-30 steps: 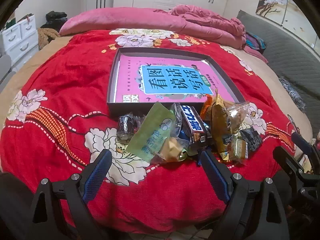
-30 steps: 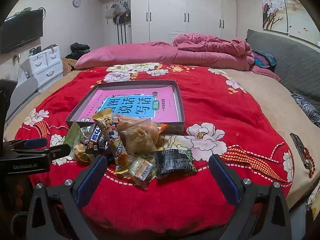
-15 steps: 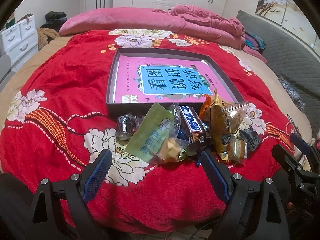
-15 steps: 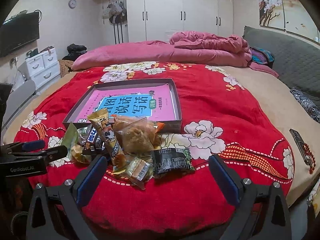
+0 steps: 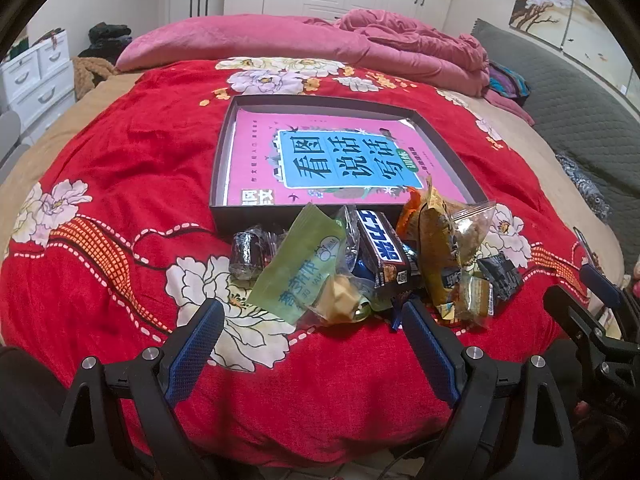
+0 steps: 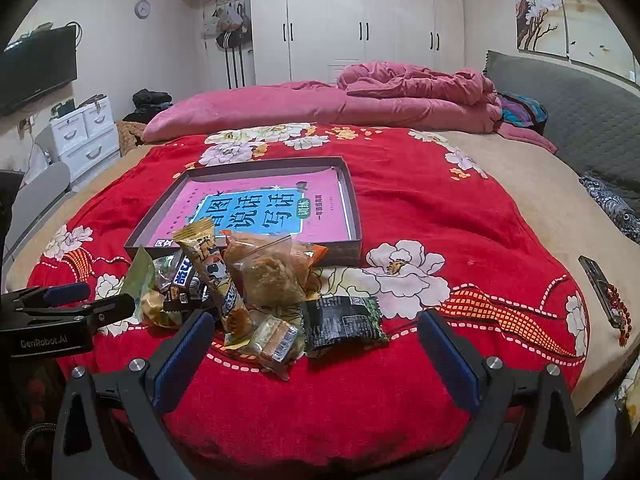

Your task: Organize snacks

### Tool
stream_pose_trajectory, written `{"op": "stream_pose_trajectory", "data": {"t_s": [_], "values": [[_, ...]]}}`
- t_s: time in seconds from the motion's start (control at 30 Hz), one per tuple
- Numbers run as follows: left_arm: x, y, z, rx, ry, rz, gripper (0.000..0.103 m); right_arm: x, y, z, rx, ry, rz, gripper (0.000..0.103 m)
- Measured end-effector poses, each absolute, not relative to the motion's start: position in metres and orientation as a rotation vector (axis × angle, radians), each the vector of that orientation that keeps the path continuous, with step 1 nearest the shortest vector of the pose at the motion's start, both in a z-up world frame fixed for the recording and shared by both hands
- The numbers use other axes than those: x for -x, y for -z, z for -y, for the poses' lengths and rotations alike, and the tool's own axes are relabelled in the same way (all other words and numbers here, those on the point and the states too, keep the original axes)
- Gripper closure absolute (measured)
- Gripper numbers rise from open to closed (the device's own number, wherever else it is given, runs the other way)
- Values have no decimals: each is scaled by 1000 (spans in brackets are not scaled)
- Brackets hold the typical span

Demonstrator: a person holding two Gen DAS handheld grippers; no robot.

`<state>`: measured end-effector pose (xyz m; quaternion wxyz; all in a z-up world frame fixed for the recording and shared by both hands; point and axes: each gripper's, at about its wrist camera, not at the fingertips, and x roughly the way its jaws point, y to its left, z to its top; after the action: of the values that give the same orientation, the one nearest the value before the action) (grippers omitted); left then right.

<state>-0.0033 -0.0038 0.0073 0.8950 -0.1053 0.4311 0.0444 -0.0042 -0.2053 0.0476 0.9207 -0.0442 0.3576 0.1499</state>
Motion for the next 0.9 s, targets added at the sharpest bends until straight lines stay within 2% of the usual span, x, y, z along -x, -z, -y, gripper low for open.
{"op": "stream_pose_trajectory", "data": {"t_s": [0.9], "values": [[2, 0, -10, 252, -128, -905, 12, -5, -40, 207, 62, -294, -757, 0]]}}
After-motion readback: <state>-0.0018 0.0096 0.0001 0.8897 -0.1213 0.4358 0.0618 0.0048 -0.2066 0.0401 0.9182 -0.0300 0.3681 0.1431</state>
